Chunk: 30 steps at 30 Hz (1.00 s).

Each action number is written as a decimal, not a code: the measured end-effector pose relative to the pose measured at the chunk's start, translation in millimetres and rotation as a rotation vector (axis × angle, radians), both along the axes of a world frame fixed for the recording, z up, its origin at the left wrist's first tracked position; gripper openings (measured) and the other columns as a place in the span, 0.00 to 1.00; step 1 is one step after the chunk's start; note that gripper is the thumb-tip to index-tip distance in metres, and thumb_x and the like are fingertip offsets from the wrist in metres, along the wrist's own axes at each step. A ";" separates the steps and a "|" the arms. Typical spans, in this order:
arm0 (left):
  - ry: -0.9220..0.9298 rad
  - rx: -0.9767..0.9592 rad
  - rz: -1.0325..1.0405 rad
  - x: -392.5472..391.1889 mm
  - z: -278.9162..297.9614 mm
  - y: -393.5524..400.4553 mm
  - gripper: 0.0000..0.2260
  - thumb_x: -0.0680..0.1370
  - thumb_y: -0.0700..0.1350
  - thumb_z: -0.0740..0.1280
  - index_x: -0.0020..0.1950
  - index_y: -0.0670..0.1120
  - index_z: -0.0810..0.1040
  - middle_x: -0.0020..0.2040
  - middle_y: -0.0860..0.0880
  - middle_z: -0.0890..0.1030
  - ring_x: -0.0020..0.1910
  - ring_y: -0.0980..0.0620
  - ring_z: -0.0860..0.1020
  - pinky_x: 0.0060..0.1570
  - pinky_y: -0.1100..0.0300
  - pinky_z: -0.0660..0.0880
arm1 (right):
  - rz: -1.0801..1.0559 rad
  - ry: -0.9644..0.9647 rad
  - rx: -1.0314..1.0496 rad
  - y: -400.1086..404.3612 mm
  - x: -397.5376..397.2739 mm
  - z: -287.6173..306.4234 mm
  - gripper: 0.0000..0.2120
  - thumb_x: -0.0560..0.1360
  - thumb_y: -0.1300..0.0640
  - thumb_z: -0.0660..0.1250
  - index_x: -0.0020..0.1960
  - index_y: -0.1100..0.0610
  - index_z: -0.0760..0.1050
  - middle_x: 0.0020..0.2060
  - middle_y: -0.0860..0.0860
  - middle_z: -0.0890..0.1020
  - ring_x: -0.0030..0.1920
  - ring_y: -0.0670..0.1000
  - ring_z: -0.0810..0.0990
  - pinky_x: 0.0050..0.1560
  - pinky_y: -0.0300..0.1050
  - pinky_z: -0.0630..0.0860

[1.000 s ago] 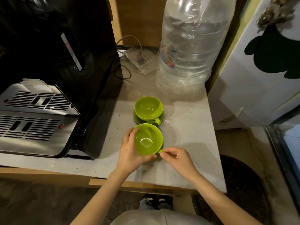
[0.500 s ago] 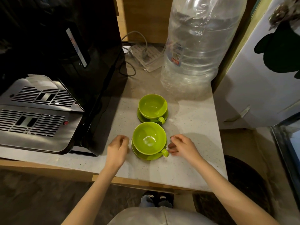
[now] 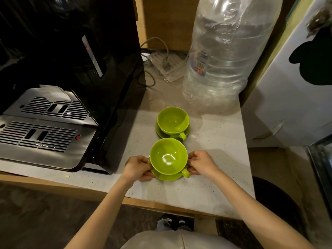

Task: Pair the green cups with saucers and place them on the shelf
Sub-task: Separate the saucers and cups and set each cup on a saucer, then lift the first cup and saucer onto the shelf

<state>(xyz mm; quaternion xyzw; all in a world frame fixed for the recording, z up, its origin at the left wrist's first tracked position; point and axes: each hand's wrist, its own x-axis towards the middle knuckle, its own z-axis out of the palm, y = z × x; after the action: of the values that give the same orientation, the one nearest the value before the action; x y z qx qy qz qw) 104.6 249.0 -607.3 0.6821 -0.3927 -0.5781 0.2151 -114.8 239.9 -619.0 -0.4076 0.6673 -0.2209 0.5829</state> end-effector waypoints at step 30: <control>0.369 -0.566 0.012 -77.8 208.3 -87.2 0.01 0.72 0.36 0.69 0.40 0.39 0.79 0.21 0.49 0.80 0.20 0.57 0.77 0.22 0.69 0.74 | -0.271 -0.315 -0.542 -42.6 -58.0 224.2 0.08 0.76 0.68 0.59 0.54 0.69 0.70 0.29 0.59 0.80 0.20 0.49 0.79 0.21 0.39 0.78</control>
<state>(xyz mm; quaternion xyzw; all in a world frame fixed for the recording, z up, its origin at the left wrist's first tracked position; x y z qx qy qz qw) 26.7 161.8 -399.0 0.4816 -0.4879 -0.5585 0.4670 -172.8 197.3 -394.9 -0.4160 0.5344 -0.5259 0.5145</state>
